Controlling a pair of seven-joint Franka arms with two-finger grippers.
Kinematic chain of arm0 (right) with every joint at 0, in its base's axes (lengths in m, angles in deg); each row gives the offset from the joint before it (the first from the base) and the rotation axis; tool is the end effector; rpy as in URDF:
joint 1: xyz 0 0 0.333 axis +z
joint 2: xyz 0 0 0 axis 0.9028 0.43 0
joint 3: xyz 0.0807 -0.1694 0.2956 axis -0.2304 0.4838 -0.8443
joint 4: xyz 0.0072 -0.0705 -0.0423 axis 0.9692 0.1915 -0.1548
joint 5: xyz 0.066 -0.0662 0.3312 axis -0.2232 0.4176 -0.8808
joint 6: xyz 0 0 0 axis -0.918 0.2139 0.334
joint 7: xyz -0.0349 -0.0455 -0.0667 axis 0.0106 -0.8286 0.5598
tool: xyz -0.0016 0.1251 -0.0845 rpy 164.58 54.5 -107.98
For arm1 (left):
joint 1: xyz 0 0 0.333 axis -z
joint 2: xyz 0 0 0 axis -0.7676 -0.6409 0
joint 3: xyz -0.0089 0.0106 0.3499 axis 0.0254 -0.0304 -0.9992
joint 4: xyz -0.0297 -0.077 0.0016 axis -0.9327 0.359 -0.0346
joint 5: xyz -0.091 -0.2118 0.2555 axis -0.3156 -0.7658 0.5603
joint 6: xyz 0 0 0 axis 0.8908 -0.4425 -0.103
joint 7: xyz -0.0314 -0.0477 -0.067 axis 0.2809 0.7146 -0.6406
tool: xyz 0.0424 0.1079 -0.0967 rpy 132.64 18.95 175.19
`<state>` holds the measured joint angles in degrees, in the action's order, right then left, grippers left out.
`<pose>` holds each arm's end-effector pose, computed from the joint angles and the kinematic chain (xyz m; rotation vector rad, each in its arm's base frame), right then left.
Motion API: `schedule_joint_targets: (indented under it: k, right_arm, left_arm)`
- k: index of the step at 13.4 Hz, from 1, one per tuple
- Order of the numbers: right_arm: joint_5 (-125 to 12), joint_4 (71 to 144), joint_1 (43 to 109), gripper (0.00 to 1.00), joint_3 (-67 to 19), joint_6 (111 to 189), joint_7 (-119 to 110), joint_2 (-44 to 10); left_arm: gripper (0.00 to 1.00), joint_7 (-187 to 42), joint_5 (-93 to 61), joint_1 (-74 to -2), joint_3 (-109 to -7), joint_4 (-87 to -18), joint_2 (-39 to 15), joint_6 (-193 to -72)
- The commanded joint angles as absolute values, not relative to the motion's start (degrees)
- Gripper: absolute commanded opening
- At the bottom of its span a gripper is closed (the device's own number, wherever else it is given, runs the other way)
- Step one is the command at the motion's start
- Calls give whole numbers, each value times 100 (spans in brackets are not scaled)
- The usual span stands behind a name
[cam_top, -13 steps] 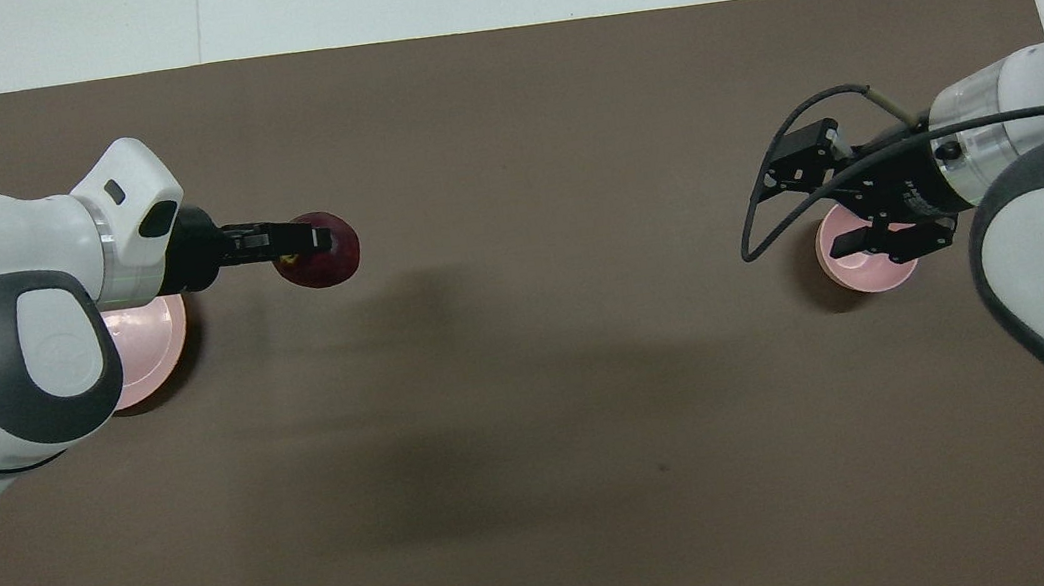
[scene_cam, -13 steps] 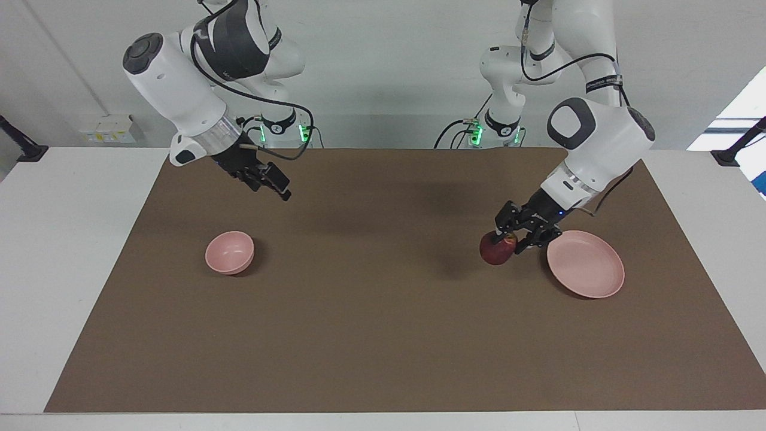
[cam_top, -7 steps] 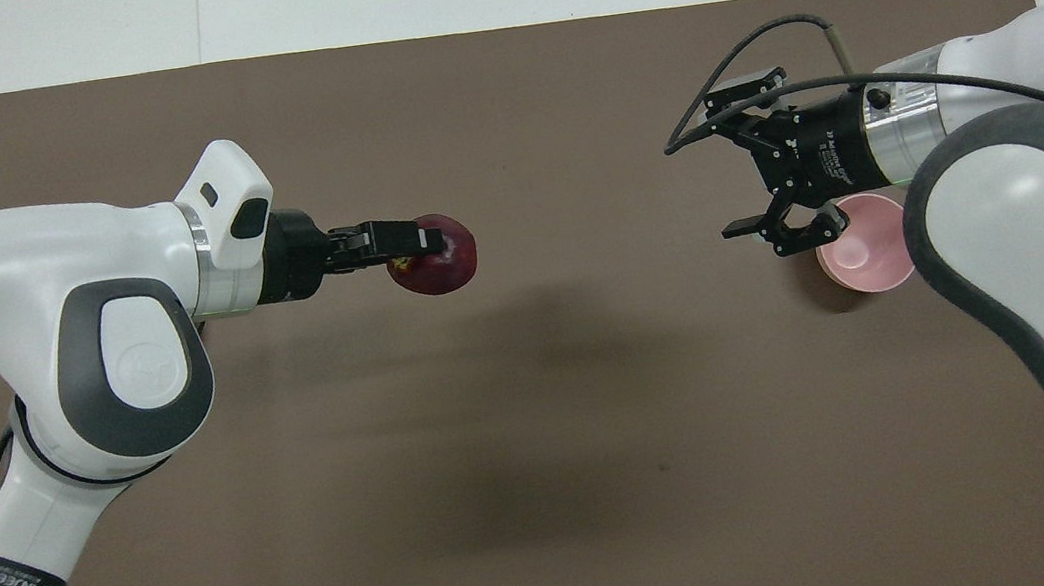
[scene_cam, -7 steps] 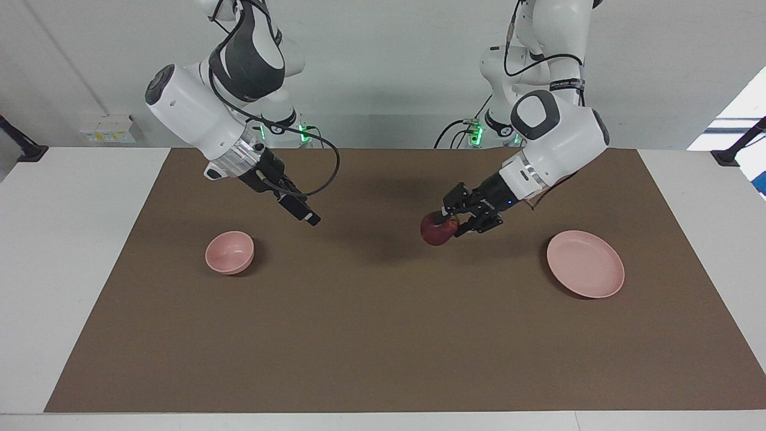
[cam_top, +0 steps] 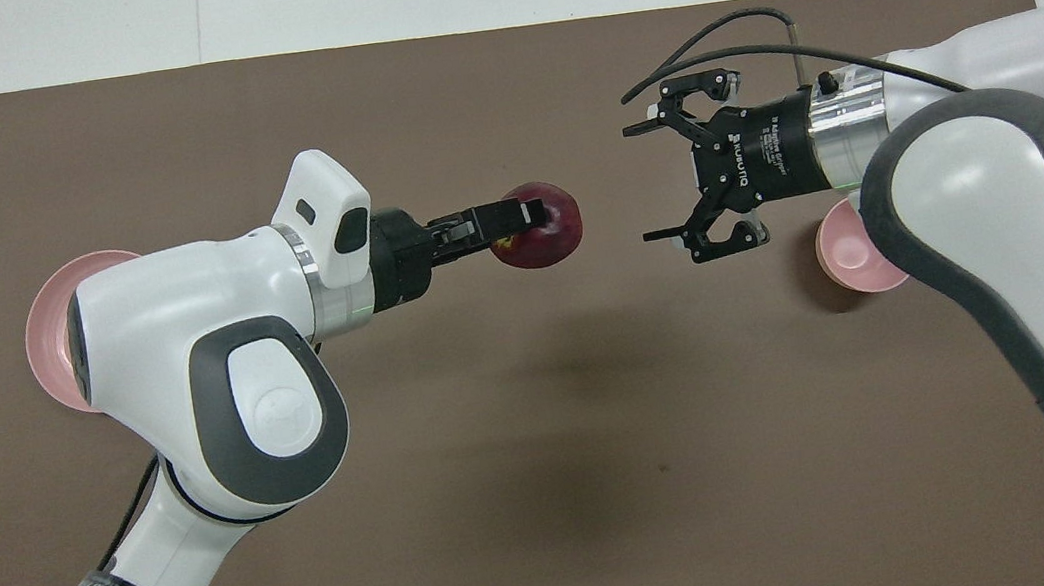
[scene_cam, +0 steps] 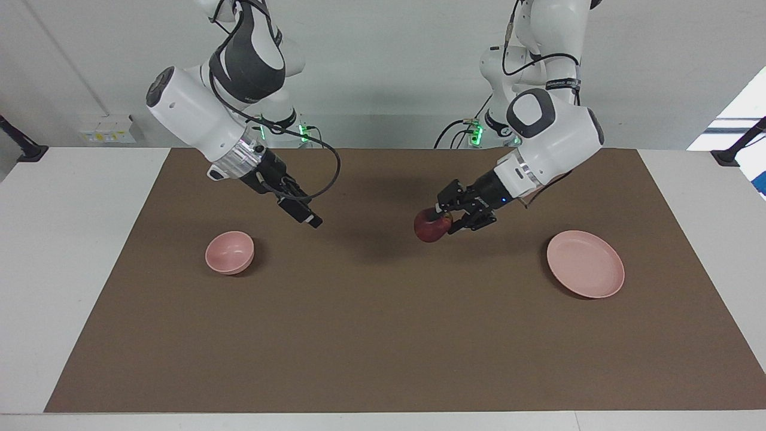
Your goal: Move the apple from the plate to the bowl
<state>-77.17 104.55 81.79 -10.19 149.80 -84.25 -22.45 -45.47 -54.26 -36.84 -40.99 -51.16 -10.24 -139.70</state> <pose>0.5764 0.1884 0.5193 -1.8133 1.5801 0.5541 0.5173 -0.3401 0.5189 2.1796 0.0325 0.3193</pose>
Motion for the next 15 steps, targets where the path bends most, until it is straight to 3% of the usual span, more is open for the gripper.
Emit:
schedule_joint_targets:
  k: [1,15]
  right_arm:
    - [-8131,10499,8264,100,-1029,14996,-8607,-2230]
    - [-8467,10693,8598,100,-1055,14987,-8466,-2230]
  left_arm:
    - [0,-4594,-5602,-3643,-4011,-5067,-1027,-14193]
    - [0,-4655,-5594,-3423,-3879,-4873,-1062,-14492]
